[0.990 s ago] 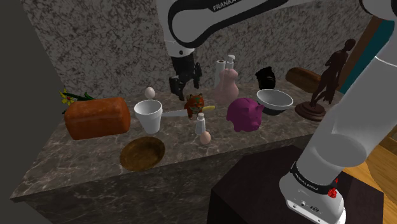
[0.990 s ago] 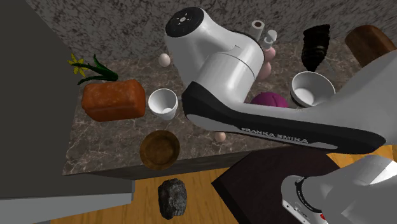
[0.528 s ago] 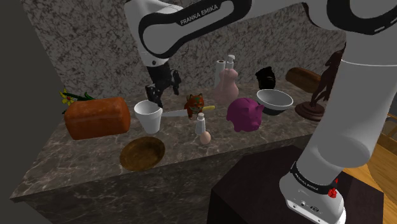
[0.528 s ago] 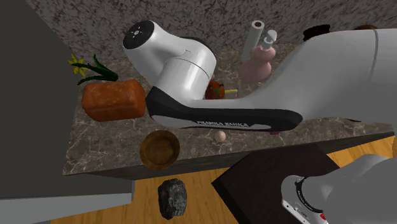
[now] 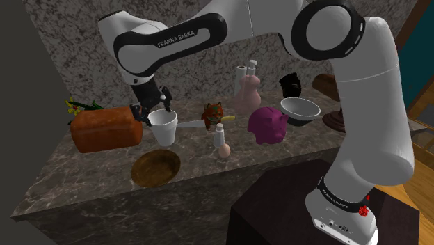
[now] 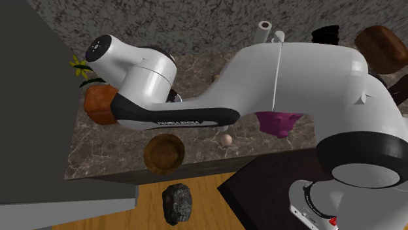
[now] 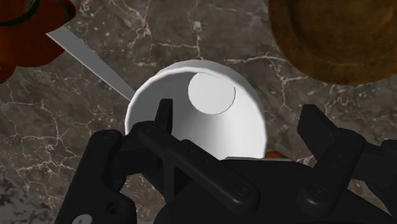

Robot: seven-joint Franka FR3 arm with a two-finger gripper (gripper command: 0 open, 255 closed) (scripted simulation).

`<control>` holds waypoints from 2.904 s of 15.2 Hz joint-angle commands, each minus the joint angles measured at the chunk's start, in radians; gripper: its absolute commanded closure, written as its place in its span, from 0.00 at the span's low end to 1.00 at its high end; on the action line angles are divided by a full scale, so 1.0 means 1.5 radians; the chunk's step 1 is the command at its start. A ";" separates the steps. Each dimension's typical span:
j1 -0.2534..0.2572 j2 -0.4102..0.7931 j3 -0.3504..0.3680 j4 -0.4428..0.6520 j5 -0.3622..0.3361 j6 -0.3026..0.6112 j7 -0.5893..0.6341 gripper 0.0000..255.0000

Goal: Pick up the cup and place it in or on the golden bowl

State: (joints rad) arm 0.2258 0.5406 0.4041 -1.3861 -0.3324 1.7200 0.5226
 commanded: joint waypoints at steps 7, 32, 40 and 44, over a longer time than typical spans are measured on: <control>0.051 0.131 -0.017 0.152 -0.031 -0.027 0.010 0.00; 0.045 0.122 -0.016 0.140 -0.029 -0.024 0.008 1.00; 0.054 0.115 -0.014 0.201 -0.025 -0.090 -0.005 1.00; 0.062 0.117 -0.014 0.241 -0.024 -0.126 -0.013 1.00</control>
State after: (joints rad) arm 0.3175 0.7177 0.3826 -1.0339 -0.3696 1.5426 0.5064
